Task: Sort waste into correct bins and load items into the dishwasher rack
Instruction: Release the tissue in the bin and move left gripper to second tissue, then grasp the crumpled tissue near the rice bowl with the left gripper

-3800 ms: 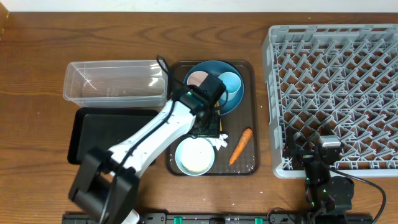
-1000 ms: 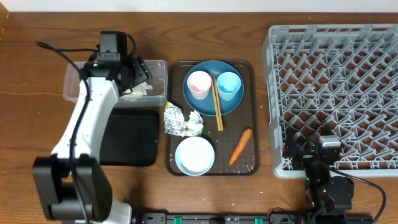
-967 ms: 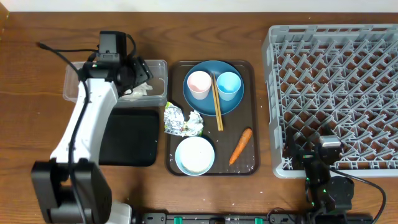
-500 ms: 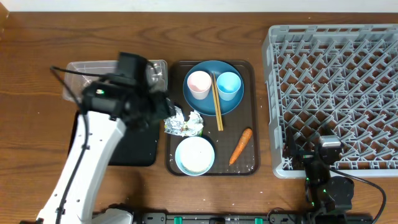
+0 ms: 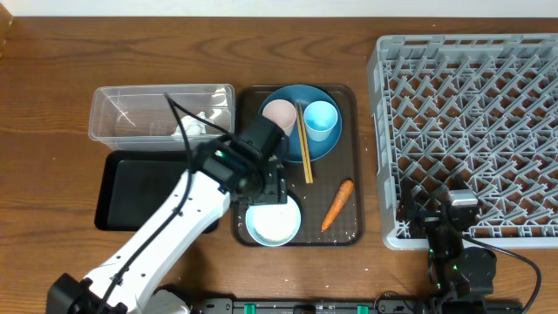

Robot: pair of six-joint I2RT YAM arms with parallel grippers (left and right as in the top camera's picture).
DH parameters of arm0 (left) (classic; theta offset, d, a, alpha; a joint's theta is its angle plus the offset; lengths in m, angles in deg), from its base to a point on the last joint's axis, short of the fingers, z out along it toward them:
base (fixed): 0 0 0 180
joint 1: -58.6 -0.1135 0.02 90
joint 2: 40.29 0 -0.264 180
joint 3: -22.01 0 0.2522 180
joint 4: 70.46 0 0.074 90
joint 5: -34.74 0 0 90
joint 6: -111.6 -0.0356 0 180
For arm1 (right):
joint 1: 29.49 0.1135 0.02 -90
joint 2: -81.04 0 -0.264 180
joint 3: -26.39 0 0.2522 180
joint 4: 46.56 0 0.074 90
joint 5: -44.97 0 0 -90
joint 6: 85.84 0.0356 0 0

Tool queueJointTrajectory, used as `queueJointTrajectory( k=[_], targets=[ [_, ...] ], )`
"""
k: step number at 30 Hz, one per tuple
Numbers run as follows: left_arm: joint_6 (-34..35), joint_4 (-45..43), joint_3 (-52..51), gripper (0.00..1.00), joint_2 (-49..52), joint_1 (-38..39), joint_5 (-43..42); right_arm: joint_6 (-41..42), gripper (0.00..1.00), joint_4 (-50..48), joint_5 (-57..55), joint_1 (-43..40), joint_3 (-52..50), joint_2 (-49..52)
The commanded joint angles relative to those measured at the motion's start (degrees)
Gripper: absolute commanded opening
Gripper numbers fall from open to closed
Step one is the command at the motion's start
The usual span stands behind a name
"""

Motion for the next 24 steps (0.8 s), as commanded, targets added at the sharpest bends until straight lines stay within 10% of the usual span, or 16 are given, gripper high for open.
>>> queueJointTrajectory(
  k=[1, 12, 14, 17, 24],
  targets=[
    [2.99, 0.42, -1.86, 0.81, 0.24, 1.57, 1.77, -0.02, 0.99, 0.22, 0.02, 0.39, -0.09, -0.31],
    [6.99, -8.7, -6.12, 0.71, 0.22, 14.27, -1.42, -0.02, 0.99, 0.22, 0.02, 0.39, -0.09, -0.31],
    [6.97, -10.6, -6.12, 0.94, 0.22, 16.09, -1.4, -0.02, 0.99, 0.22, 0.02, 0.39, -0.09, -0.31],
    [6.97, -12.72, -6.12, 0.95, 0.22, 17.14, -1.11, -0.02, 0.99, 0.22, 0.02, 0.39, -0.09, -0.31],
    [6.99, -13.07, -6.12, 0.76, 0.22, 13.79, 7.61, -0.02, 0.99, 0.22, 0.02, 0.39, -0.09, -0.31]
  ],
)
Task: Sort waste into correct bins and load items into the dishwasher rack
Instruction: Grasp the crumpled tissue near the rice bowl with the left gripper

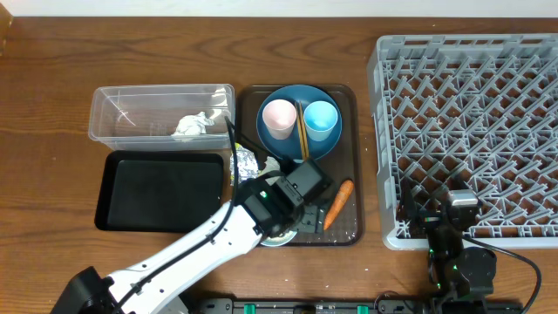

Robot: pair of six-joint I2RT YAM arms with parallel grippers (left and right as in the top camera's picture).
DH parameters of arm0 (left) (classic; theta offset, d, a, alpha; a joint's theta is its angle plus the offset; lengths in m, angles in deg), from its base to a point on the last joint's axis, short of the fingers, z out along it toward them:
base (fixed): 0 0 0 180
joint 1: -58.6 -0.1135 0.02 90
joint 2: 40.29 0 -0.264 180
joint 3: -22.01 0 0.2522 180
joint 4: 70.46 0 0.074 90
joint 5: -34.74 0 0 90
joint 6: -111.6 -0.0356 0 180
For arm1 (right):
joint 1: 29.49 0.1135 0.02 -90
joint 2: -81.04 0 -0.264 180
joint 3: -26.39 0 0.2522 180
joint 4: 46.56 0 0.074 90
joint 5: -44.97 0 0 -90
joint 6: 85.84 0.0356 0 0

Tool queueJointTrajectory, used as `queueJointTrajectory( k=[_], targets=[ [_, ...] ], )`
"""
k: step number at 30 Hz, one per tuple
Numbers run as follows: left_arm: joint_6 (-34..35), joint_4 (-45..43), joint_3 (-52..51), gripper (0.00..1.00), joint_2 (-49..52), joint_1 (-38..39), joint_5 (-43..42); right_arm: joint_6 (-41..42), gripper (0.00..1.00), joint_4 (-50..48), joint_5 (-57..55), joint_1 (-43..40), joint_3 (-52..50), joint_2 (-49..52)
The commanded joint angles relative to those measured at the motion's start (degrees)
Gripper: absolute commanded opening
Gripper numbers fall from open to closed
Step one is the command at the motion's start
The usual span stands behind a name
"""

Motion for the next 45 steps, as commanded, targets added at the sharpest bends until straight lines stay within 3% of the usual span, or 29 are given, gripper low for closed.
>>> queueJointTrajectory(
  k=[1, 6, 10, 19, 26, 34, 45],
  targets=[
    [-0.04, 0.7, -0.13, 0.76, 0.22, -3.89, 4.57, -0.02, 0.99, 0.22, 0.02, 0.39, -0.09, -0.31],
    [-4.83, 1.31, -0.13, 0.75, 0.22, -12.9, -1.29, -0.02, 0.99, 0.22, 0.02, 0.39, -0.09, -0.31],
    [-8.81, 0.81, -0.13, 0.75, 0.22, -16.39, -1.03, -0.02, 0.99, 0.22, 0.02, 0.39, -0.09, -0.31],
    [-8.87, 0.31, -1.66, 0.68, 0.24, -16.68, 5.22, -0.02, 0.99, 0.22, 0.02, 0.39, -0.09, -0.31],
    [-6.73, -8.26, -9.07, 0.67, 0.24, -16.68, 4.96, -0.02, 0.99, 0.22, 0.02, 0.39, -0.09, -0.31],
    [-6.8, -14.05, -10.36, 0.66, 0.52, -16.68, 5.07, -0.02, 0.99, 0.22, 0.02, 0.39, -0.09, -0.31],
    [-7.85, -18.88, -10.36, 0.66, 8.81, -16.68, 8.79, -0.02, 0.99, 0.22, 0.04, 0.39, -0.09, -0.31]
  ],
)
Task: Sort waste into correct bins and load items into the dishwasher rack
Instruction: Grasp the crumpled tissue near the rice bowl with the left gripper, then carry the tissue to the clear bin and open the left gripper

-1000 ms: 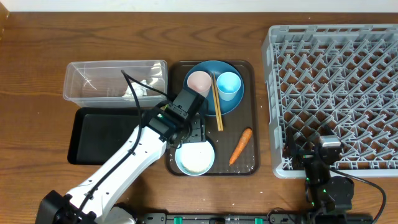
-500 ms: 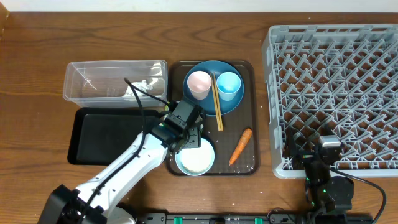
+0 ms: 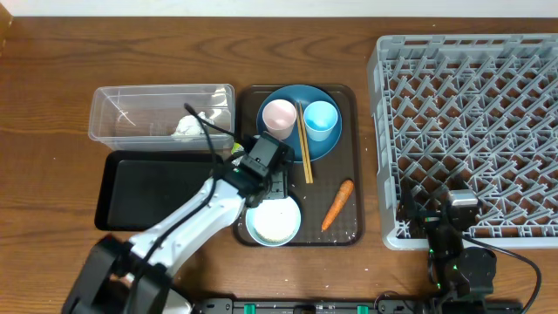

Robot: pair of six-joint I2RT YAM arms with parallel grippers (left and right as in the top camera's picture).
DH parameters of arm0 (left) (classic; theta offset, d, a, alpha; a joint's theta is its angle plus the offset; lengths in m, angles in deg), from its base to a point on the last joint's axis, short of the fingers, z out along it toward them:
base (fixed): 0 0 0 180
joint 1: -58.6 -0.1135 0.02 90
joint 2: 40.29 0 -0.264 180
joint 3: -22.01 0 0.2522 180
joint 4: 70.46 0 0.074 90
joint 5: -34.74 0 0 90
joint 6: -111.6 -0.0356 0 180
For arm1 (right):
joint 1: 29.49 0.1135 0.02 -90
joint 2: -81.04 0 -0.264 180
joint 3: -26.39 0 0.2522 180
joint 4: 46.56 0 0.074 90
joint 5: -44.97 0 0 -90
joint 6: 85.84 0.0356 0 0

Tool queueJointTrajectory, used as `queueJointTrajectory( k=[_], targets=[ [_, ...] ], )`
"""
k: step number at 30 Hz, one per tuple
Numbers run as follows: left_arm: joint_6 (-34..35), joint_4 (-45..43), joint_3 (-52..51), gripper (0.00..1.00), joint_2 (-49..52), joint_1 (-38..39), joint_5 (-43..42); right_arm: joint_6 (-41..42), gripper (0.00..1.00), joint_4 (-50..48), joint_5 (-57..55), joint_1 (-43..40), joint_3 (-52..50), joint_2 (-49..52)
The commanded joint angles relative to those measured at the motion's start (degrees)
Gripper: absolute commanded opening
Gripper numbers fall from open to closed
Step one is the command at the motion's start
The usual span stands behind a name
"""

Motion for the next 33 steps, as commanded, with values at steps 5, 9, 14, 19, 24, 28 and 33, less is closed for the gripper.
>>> queueJointTrajectory(
  k=[5, 9, 14, 19, 24, 28, 33],
  targets=[
    [-0.37, -1.31, -0.28, 0.45, 3.17, -0.17, 3.19, -0.02, 0.99, 0.2, 0.02, 0.37, -0.09, -0.31],
    [-0.37, -1.68, 0.0, 0.18, 3.02, -0.17, 3.15, -0.02, 0.99, 0.2, 0.02, 0.37, -0.09, -0.31],
    [-0.39, -1.51, 1.16, 0.06, 1.07, -0.17, 0.74, -0.02, 0.99, 0.2, 0.02, 0.37, -0.09, -0.31],
    [-0.35, -1.42, 2.38, 0.06, -4.55, -0.17, -3.76, -0.02, 0.99, 0.17, 0.04, 0.37, -0.09, -0.31],
    [-0.35, -1.01, 2.49, 0.06, -12.76, -0.2, -4.57, -0.02, 0.99, 0.2, 0.02, 0.37, -0.09, -0.31],
    [-0.37, -0.83, 2.49, 0.06, -18.25, -0.42, -3.15, -0.02, 0.99, 0.2, 0.02, 0.37, -0.09, -0.31],
    [-0.37, -0.85, 2.49, 0.06, -23.37, -2.78, 5.9, -0.02, 0.99, 0.2, 0.02, 0.37, -0.09, -0.31]
  ],
)
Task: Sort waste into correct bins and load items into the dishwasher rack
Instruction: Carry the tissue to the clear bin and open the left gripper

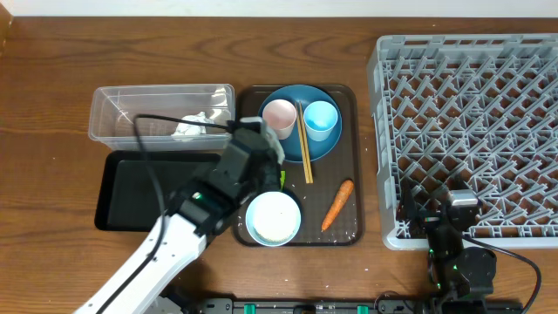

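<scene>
My left arm reaches up from the bottom left, and its gripper hangs over the left edge of the brown tray, beside the blue plate. Whether its fingers hold anything is hidden by the wrist. The plate carries a pink cup, a blue cup and chopsticks. A white bowl and a carrot lie on the tray. Crumpled white paper sits in the clear bin. My right gripper rests at the grey dishwasher rack's near left corner.
A black bin lies just below the clear bin, left of the tray, and my left arm crosses its right end. The rack fills the right side of the table. A cable loops over the black bin.
My left gripper has moved a little up and back from the spot between plate and bowl to the tray's left edge. The arm now lies further left. The right arm is unchanged.
First my left gripper stood over the tray between plate and bowl. Then it was lower right beside the carrot, and a crumpled foil ball showed at the tray's left edge. Later it covered that foil. Now it sits slightly higher, with the foil hidden.
</scene>
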Robot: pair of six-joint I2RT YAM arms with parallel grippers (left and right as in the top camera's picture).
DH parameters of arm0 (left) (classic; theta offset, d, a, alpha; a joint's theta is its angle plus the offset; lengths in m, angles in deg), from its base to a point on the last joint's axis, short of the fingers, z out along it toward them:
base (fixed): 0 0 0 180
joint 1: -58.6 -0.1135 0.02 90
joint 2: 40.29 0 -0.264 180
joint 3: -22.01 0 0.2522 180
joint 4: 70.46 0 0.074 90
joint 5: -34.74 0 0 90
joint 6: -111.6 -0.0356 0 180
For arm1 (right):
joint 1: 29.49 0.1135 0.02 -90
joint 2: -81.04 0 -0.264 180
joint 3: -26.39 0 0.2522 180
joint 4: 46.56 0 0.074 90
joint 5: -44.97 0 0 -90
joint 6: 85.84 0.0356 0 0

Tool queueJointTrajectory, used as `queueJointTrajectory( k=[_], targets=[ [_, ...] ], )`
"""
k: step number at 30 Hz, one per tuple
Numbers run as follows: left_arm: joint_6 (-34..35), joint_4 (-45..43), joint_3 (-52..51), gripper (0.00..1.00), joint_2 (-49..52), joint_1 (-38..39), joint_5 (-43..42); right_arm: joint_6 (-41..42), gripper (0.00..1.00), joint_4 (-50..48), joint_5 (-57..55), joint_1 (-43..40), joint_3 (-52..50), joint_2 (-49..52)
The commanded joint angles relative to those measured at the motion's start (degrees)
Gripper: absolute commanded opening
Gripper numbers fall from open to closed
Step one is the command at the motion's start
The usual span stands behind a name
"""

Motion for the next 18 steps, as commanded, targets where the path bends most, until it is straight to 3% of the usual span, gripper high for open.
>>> queueJointTrajectory(
  k=[1, 7, 14, 18],
  targets=[
    [-0.2, 0.11, 1.62, 0.06, -2.47, -2.64, 8.28, -0.02, 0.99, 0.22, 0.02, 0.39, -0.09, -0.31],
    [-1.31, -1.03, 2.86, 0.06, -2.69, -13.57, 9.35, -0.02, 0.99, 0.22, 0.04, 0.39, -0.09, -0.31],
    [-7.28, -1.66, 5.2, 0.06, -2.62, -28.24, 7.65, -0.02, 0.99, 0.22, 0.02, 0.39, -0.09, -0.31],
    [-7.28, -5.38, 5.2, 0.06, -0.31, -33.55, 2.16, -0.02, 0.99, 0.22, 0.02, 0.39, -0.09, -0.31]
  ],
)
